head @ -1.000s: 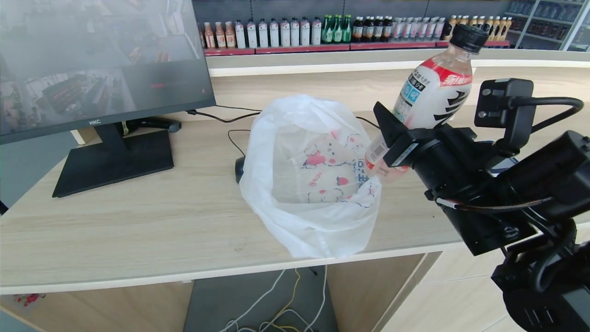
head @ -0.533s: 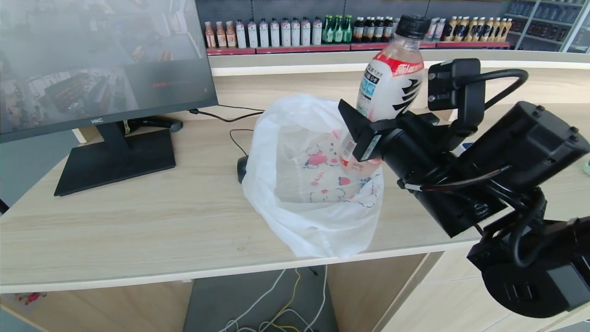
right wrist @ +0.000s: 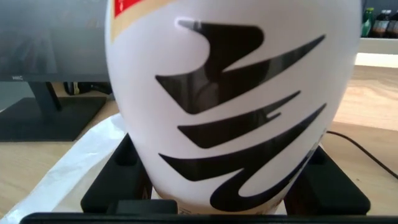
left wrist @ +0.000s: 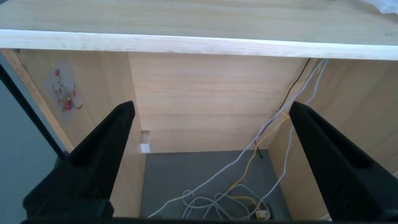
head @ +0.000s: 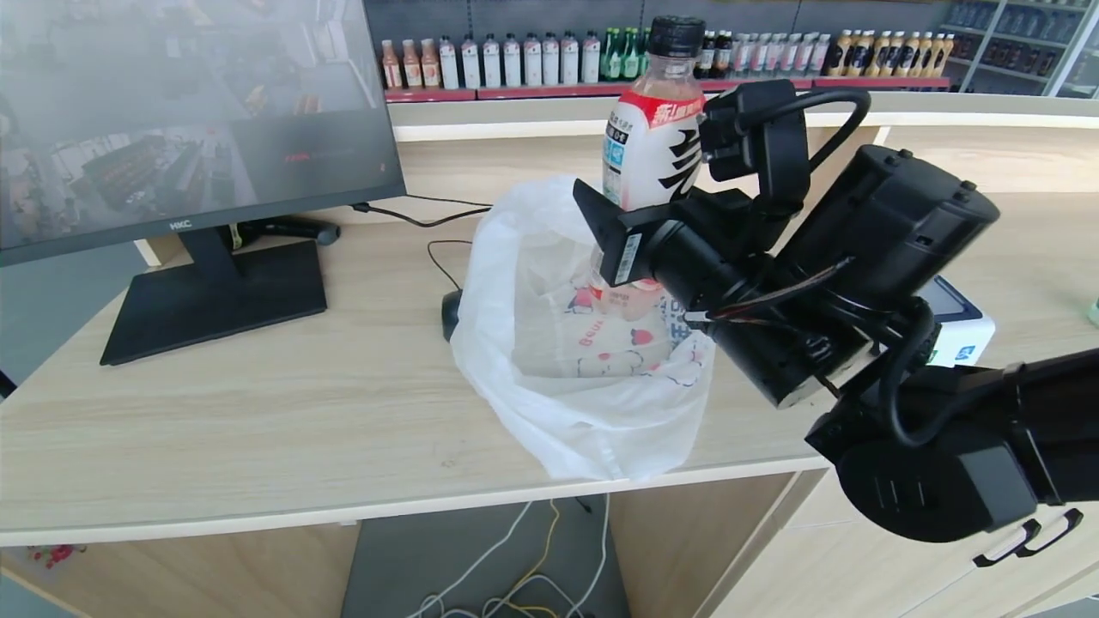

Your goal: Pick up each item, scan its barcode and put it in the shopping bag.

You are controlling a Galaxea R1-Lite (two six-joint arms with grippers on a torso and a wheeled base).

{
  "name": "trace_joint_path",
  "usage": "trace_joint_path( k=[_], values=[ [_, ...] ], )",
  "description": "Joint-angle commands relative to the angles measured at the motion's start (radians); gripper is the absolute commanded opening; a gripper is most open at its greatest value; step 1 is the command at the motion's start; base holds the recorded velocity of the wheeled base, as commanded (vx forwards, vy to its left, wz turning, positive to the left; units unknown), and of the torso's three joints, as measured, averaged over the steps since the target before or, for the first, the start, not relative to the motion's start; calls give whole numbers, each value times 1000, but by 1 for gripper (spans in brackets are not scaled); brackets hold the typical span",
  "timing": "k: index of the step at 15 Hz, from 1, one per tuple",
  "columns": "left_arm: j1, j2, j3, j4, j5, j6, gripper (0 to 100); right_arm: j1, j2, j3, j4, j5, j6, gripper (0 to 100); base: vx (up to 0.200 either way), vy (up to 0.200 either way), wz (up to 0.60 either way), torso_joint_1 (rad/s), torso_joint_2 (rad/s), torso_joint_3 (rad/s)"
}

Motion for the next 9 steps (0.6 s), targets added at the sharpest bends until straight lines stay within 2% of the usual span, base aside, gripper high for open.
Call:
trace_joint_path(
  k=[1, 4, 9],
  values=[
    [0, 0, 0, 0, 0, 0, 100, 7, 48, -33, -3, -2, -1, 0, 0, 0, 0, 0, 0, 0],
    [0, 0, 0, 0, 0, -2, 100, -5, 101, -41, -4, 6, 5, 0, 0, 0, 0, 0, 0, 0],
    [0, 0, 0, 0, 0, -5, 100, -43, 218, -210, 0, 23, 23, 0, 0, 0, 0, 0, 0, 0]
  ],
)
